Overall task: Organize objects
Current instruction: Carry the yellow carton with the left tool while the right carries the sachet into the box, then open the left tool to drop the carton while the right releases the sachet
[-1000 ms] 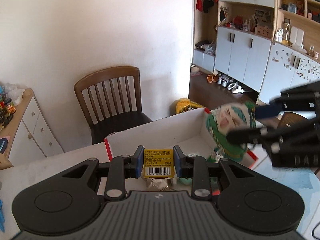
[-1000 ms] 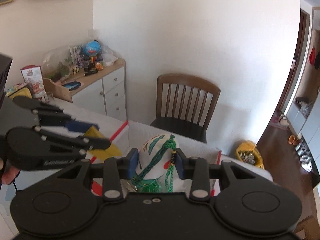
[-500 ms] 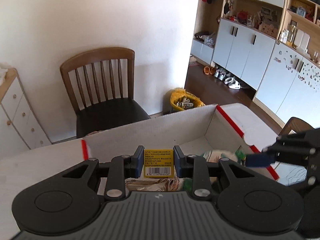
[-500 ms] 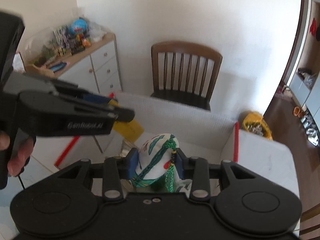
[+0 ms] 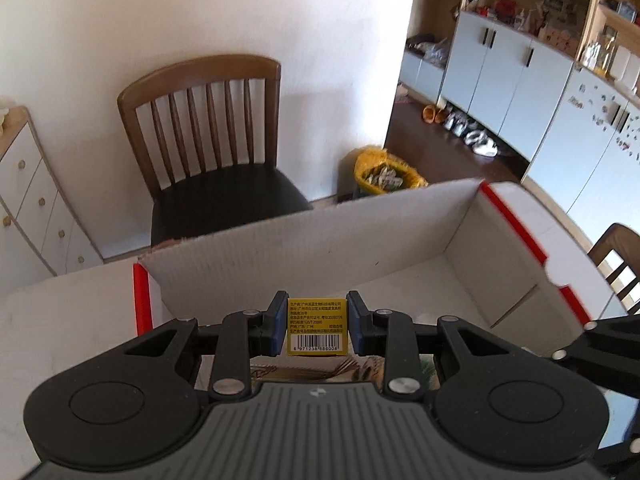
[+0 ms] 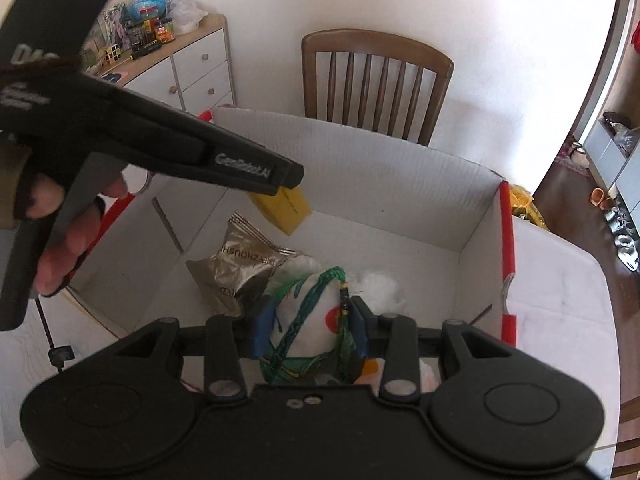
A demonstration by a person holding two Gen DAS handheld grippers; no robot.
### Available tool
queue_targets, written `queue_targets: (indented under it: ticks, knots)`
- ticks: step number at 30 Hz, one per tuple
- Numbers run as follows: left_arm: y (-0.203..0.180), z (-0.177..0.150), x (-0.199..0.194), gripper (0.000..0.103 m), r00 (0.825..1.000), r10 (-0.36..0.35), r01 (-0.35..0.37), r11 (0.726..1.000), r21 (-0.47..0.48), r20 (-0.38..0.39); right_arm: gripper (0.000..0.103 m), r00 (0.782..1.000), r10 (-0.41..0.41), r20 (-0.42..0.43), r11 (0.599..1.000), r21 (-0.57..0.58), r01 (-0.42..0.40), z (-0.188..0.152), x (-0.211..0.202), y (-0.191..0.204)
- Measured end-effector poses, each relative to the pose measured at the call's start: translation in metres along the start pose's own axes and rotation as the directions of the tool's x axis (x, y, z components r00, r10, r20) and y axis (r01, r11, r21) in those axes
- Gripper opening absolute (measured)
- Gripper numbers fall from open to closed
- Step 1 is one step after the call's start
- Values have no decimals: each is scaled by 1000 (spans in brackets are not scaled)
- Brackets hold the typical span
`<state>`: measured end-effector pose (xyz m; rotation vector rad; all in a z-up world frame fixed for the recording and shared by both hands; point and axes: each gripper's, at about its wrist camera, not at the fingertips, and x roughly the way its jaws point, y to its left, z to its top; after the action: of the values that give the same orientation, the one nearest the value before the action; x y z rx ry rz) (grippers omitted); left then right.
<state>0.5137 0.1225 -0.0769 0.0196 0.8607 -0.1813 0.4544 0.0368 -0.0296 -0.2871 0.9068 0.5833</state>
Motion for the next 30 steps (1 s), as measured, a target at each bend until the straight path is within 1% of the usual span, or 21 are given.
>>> queue_targets:
  ticks: [6,8,11,19,20,21,22,23,24,30]
  knots:
    - [7,-2,11,30,999,12,-13,999,-30,-38,41,1000,-6,8,1000,-10,6,2,-2,2]
    - [8,-3,14,30,998,20,-22,999,-36,-52,49,1000,-5,9,1000,-5,5,2,-4,1]
    - [8,-5,17,30,997,29,-31,999,-30,-74,56,1000,-11,24,1000,0,11,0,-8,1]
    - [4,-12,12,31,996,42,-45,999,-30,-81,61,998,-22,54,999,26,21,-2,-21,-5]
    - [3,-12,11,35,996,41,-44,999,-32,-81,62,998,-22,56,999,27,21,-1,-22,-7]
    - [3,-12,9,45,996,41,-44,998,-35,-80,62,998,-24,59,999,27,22,-1,-24,-7]
    - [3,-12,7,49,996,43,-46,998,-38,-74,62,998,-25,59,999,29,24,-1,-24,-9]
    - [2,-13,2,57,997,46,-49,998,-39,-60,62,998,-27,60,999,31,25,0,-24,-9]
    - [2,-13,-1,61,998,45,-47,998,-39,-50,62,998,-26,62,999,33,24,-1,-26,-10]
    - [-5,-15,-22,61,999,42,-43,999,-33,-26,62,997,-27,78,999,48,23,-7,-40,-12]
